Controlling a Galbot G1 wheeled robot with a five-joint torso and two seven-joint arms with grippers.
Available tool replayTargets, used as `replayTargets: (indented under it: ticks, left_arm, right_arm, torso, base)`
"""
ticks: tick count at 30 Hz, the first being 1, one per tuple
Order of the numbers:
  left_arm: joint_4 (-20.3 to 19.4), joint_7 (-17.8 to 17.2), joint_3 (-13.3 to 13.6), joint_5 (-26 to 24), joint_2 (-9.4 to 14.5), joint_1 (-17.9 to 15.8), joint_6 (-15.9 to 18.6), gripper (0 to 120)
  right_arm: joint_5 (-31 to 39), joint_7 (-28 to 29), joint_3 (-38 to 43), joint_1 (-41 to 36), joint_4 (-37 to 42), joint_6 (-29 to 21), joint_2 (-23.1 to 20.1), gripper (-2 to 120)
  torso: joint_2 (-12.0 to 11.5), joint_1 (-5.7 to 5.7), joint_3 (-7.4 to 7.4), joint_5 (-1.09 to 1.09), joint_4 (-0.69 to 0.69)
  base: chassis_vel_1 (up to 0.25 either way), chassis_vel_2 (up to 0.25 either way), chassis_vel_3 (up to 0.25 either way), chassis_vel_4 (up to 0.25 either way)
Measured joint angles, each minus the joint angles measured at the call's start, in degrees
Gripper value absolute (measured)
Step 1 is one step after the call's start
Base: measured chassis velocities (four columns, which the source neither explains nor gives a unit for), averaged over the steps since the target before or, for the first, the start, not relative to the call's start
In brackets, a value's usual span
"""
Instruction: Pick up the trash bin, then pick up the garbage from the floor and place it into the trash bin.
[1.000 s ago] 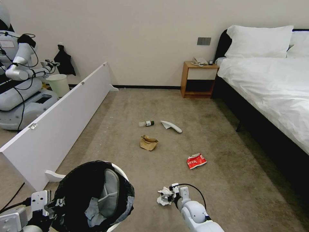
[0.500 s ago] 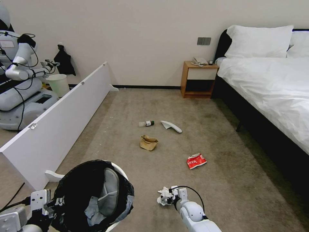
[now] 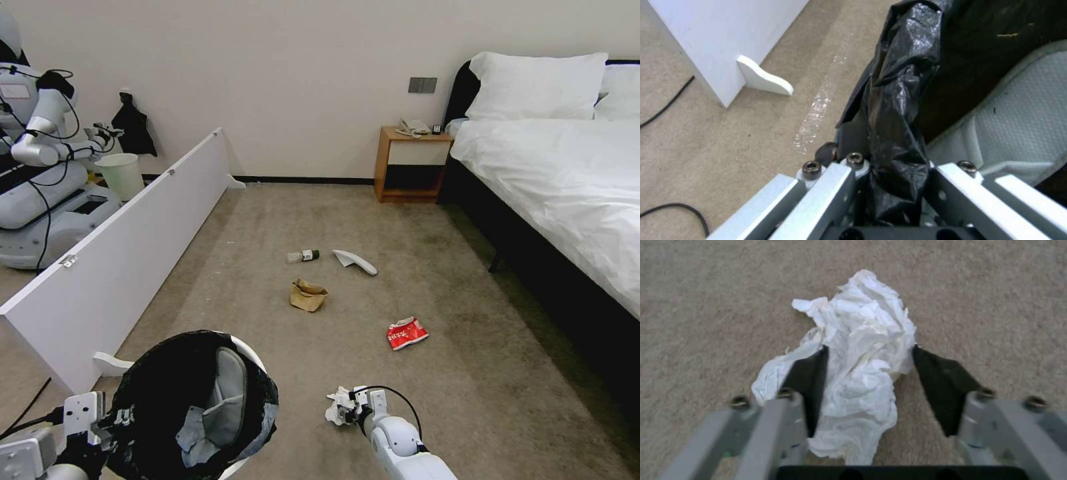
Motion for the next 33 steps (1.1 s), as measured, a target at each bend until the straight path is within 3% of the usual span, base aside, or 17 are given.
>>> replayTargets:
  ticks: [9,12,21,23,24,27,30,33]
  left_arm:
    - [0.00,0.00,-0.03,0.00,0.00,0.01,0.00,3]
    - [0.00,0.00,0.08,0.00,-0.07,0.06,0.00,3]
    - [0.00,0.00,0.26,0.03,-0.22,0.07,0.00,3]
    - [0.00,0.01,0.27,0.04,-0.23,0.12,0.00,3]
    - [0.00,0.02,0.24,0.04,-0.23,0.25,0.00,3]
    - [0.01,0.02,0.23,0.04,-0.23,0.33,0.00,3]
    - [0.00,0.03,0.41,0.04,-0.27,0.37,0.00,3]
    - [0.04,0.02,0.63,0.06,-0.28,0.44,0.00,3]
  right_arm:
    - [-0.15,-0.06,0.04,0.04,0.00,0.00,-0.05,16]
    - [-0.15,-0.06,0.09,-0.06,0.50,0.00,-0.33,0]
    - [0.16,0.11,-0.03,-1.37,4.22,0.00,-1.66,0]
    - [0.92,0.43,-0.06,-2.36,8.58,0.00,-2.89,0]
    - [2.29,0.84,-0.42,-3.71,14.65,-0.08,-4.79,0]
    - [3.33,1.01,-0.76,-4.67,19.70,-0.09,-6.30,0]
    - [6.84,1.02,-2.04,-5.82,31.95,0.59,-9.76,0]
    - [9.41,0.79,-2.96,-5.30,37.89,1.21,-11.24,0]
  torso:
    - [0.00,0.00,0.00,0.00,0.00]
    - [0.00,0.00,0.00,0.00,0.00]
    - [0.00,0.00,0.00,0.01,0.00]
    - [0.00,0.00,0.00,0.01,0.01]
    - [0.00,0.00,0.00,0.01,0.01]
    - [-0.01,0.00,0.00,0.00,-0.02]
    - [0.00,0.00,0.00,0.00,-0.01]
    - [0.00,0.00,0.00,0.00,-0.01]
  base:
    - [0.000,0.000,0.000,0.000]
    - [0.000,0.000,0.000,0.000]
    - [0.000,0.000,0.000,0.000]
    - [0.000,0.000,0.000,0.000]
    - [0.000,0.000,0.000,0.000]
    - [0.000,0.000,0.000,0.000]
    - [0.000,0.000,0.000,0.000]
    - [0.000,0.000,0.000,0.000]
